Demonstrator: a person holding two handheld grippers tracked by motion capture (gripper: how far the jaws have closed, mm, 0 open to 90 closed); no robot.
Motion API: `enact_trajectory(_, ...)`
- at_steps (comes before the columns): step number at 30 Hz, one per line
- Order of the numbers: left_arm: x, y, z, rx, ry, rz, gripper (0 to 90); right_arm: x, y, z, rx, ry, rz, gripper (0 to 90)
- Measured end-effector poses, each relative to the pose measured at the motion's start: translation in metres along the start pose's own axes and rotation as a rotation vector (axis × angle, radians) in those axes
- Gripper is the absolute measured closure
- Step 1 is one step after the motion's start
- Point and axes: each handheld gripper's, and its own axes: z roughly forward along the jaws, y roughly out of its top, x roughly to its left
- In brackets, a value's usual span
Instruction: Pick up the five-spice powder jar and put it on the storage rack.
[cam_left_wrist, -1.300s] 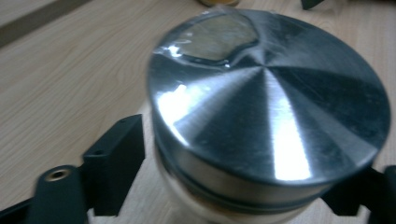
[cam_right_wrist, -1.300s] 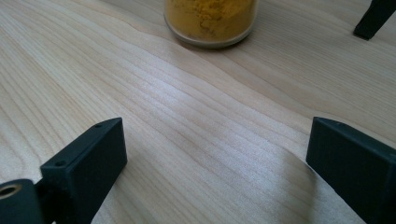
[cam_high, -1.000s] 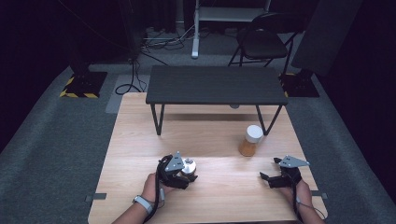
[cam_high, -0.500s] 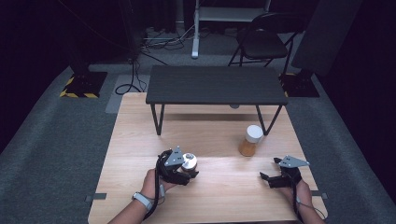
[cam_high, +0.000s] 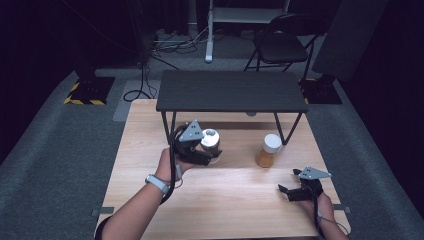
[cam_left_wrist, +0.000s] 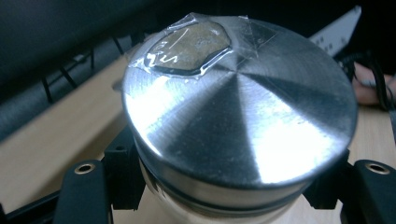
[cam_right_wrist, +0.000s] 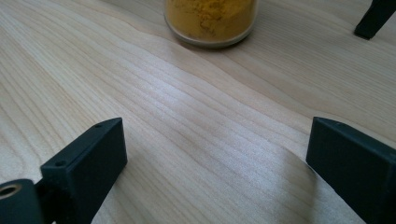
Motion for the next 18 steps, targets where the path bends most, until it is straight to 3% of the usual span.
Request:
enact_trajectory(4, 0.016, 0.028, -0.001, -0.008, 0.029, 0.039, 30.5, 0.000, 0.000, 0.000, 0.000, 0.000, 0.000, 4.7)
enact_trajectory(10, 0.048, 0.057, 0.003, -0.029, 0.061, 0.014, 30.5, 0.000, 0.000, 0.000, 0.001, 0.001, 0.000, 4.7)
enact_trajectory(18, 0.082, 0.088, 0.023, -0.041, 0.132, -0.034, 30.5, -0.001, 0.001, 0.000, 0.003, 0.004, 0.001, 4.7)
